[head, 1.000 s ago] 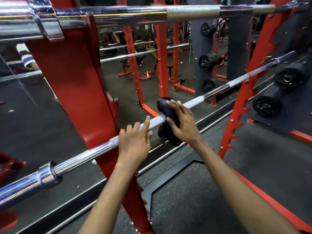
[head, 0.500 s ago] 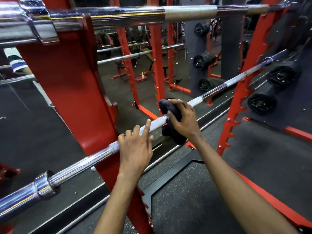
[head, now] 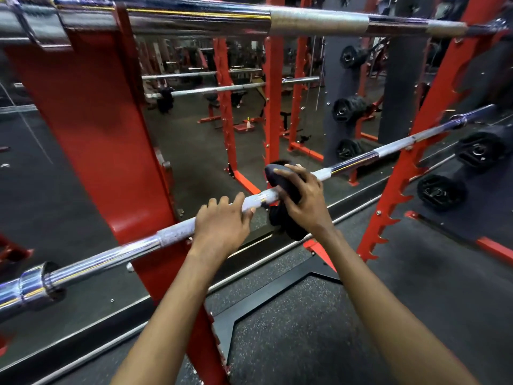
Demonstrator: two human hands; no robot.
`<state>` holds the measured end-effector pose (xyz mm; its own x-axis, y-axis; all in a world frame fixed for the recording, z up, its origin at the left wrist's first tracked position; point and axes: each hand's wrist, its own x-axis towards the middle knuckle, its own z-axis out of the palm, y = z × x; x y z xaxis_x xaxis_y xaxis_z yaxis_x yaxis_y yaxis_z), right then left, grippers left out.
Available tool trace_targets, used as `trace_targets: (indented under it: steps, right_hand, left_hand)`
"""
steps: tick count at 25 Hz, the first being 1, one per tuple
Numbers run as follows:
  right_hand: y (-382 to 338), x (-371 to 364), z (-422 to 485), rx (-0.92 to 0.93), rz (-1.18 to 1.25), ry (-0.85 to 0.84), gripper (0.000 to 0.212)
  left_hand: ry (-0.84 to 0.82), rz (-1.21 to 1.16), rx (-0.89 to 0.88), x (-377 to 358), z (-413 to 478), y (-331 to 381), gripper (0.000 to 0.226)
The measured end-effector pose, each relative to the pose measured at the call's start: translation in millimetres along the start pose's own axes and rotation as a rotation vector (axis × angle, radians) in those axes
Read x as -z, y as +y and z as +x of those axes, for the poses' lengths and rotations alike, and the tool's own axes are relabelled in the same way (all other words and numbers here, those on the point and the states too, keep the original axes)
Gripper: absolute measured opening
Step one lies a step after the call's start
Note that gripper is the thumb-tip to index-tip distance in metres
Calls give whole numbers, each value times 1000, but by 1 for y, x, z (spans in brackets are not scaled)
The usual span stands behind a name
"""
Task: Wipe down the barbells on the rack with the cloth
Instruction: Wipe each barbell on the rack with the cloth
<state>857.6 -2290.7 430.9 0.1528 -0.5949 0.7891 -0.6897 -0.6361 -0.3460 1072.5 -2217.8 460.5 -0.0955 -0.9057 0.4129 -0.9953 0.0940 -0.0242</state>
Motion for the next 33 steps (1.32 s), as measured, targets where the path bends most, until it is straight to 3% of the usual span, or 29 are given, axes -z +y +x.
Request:
trace_targets:
  steps: [6, 11, 14, 19, 23, 26, 30, 33]
  right_hand:
    - [33, 12, 12, -218, 67, 157, 37]
    - [33, 11, 0, -9, 96, 23, 41]
    - [60, 22, 6, -65, 66, 54, 43]
    - [68, 15, 10, -293, 137, 280, 44]
    - [42, -4, -13, -195, 148, 255, 47]
    - [63, 2, -19, -156, 145, 233, 50]
    - [75, 2, -12, -473, 293, 453, 51]
    - [65, -1, 3, -724, 493, 660, 55]
  left_hand:
    - [150, 16, -38, -15, -7, -2, 42]
    - [212, 7, 18, -16, -7, 2, 49]
    - [205, 23, 34, -18, -7, 3, 50]
    - [147, 33, 117, -17, -3, 14, 49]
    - [83, 12, 94, -17, 19, 51, 42]
    - [56, -2, 31, -20, 42, 76, 42]
    - [1, -1, -130, -25, 69, 101, 51]
    - [30, 2, -151, -29, 76, 108, 50]
